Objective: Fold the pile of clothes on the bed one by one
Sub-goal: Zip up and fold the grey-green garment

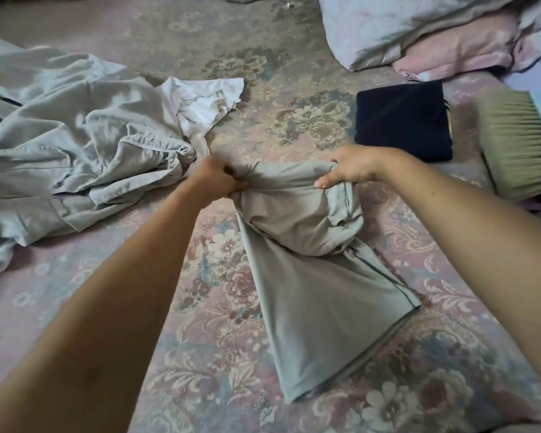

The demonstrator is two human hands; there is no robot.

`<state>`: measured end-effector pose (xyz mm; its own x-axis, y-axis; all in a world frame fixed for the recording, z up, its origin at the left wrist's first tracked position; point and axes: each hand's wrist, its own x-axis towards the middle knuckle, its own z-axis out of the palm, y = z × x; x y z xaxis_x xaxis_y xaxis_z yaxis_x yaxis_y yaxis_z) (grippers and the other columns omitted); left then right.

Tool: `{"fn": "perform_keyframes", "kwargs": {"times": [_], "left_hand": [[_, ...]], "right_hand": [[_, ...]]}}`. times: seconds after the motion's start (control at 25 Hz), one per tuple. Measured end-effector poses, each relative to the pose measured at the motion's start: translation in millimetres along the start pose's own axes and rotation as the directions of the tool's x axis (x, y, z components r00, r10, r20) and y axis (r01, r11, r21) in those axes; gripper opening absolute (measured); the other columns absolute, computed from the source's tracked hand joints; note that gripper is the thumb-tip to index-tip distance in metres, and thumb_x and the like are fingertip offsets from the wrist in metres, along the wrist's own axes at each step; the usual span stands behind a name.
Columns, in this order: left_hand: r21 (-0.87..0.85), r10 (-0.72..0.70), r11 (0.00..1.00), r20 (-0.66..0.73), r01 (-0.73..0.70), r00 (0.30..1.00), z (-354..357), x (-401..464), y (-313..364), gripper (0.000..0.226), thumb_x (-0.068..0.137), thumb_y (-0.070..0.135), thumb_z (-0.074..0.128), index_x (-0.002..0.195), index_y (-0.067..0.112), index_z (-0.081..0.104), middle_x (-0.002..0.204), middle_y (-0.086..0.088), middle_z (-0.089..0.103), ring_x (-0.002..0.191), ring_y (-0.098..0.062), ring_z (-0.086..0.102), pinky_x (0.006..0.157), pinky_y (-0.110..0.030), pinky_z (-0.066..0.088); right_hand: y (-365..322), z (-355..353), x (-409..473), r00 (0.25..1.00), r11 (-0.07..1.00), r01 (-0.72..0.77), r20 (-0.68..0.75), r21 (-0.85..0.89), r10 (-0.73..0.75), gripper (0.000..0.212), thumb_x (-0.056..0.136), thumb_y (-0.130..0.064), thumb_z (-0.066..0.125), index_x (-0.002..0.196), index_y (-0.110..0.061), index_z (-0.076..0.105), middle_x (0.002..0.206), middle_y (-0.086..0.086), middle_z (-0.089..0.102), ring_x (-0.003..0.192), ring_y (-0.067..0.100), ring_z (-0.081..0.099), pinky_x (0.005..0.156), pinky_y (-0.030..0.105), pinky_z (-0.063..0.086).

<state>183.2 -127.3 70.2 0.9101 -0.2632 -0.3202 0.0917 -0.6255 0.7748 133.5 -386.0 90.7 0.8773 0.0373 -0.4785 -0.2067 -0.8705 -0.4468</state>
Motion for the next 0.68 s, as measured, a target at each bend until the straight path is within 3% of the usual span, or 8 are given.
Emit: {"fn": "perform_keyframes", "kwargs": {"times": [0.12,0.24,0.32,0.4,0.48,0.56,0.64,0.68], "left_hand": [[0.196,0.088,0.978,-0.068,-0.074,0.994,15.0,15.5,4.6,0.018,0.079,0.009,0.073,0.078,0.006,0.055,0.077,-0.007,0.051,0.076,-0.019,0.047,0.064,-0.028,0.041],[0.164,0.208,0.969,-0.140,-0.185,0.968,20.7,25.1,7.2,0.018,0.080,0.006,0.068,0.073,0.011,0.052,0.072,-0.001,0.050,0.078,-0.017,0.046,0.062,-0.024,0.031],[0.198,0.350,0.932,-0.280,-0.303,0.894,17.3,25.2,17.3,0.010,0.079,0.000,0.063,0.088,0.004,0.060,0.081,-0.003,0.053,0.080,-0.015,0.047,0.061,-0.023,0.027],[0.224,0.495,0.869,-0.385,-0.442,0.779,19.1,12.9,24.1,0.022,0.076,-0.005,0.059,0.097,-0.003,0.059,0.085,-0.003,0.053,0.078,-0.017,0.046,0.063,-0.025,0.030],[0.340,0.693,0.721,-0.315,-0.604,0.649,26.8,-14.2,14.6,0.028,0.071,-0.006,0.058,0.099,-0.004,0.054,0.087,-0.009,0.055,0.075,-0.024,0.050,0.064,-0.029,0.034],[0.521,0.853,0.487,-0.110,-0.701,0.511,33.1,-43.5,-13.0,0.034,0.071,0.000,0.060,0.103,0.004,0.050,0.098,-0.017,0.060,0.084,-0.033,0.058,0.070,-0.036,0.044],[0.603,0.886,0.346,0.042,-0.719,0.462,38.0,-72.1,-43.4,0.035,0.073,0.006,0.061,0.105,0.011,0.048,0.110,-0.018,0.061,0.099,-0.033,0.058,0.080,-0.039,0.046],[0.617,0.883,0.313,0.092,-0.722,0.460,41.2,-85.3,-56.2,0.034,0.074,0.009,0.060,0.105,0.013,0.048,0.112,-0.017,0.061,0.103,-0.032,0.057,0.083,-0.039,0.045]], "right_hand": [[1.4,11.2,9.5,0.989,0.999,-0.026,-0.146,0.022,0.029,0.053,0.086,-0.027,0.069,0.125,0.003,0.051,0.121,0.019,0.055,0.111,0.031,0.054,0.091,0.037,0.044],[3.5,5.3,14.1,0.976,0.996,0.061,-0.215,0.067,-0.045,0.031,0.085,-0.022,0.070,0.100,0.000,0.055,0.098,0.012,0.055,0.090,0.022,0.051,0.072,0.030,0.038],[4.3,-6.8,12.4,0.941,0.989,0.121,-0.326,0.082,-0.088,0.024,0.083,-0.013,0.071,0.099,-0.004,0.056,0.097,0.007,0.056,0.089,0.020,0.052,0.070,0.028,0.036],[4.9,-17.1,5.5,0.885,0.982,0.189,-0.435,0.003,-0.169,0.020,0.084,-0.004,0.066,0.097,-0.012,0.054,0.102,0.004,0.056,0.095,0.021,0.053,0.073,0.029,0.036],[5.3,-20.8,-9.9,0.836,0.951,0.280,-0.454,-0.128,-0.307,0.028,0.078,0.007,0.057,0.087,-0.017,0.047,0.096,0.004,0.053,0.092,0.026,0.052,0.072,0.031,0.035],[5.8,-10.0,-35.3,0.764,0.856,0.411,-0.395,-0.312,-0.511,0.035,0.066,0.012,0.055,0.078,-0.019,0.043,0.087,0.002,0.050,0.084,0.025,0.048,0.071,0.036,0.041],[8.2,19.7,-65.6,0.715,0.737,0.432,-0.300,-0.520,-0.631,0.036,0.059,0.011,0.063,0.075,-0.019,0.051,0.089,0.005,0.055,0.085,0.024,0.050,0.074,0.034,0.044],[11.6,40.2,-80.7,0.726,0.682,0.383,-0.254,-0.622,-0.639,0.037,0.055,0.009,0.070,0.078,-0.017,0.059,0.096,0.009,0.060,0.090,0.027,0.056,0.079,0.035,0.046]]}}
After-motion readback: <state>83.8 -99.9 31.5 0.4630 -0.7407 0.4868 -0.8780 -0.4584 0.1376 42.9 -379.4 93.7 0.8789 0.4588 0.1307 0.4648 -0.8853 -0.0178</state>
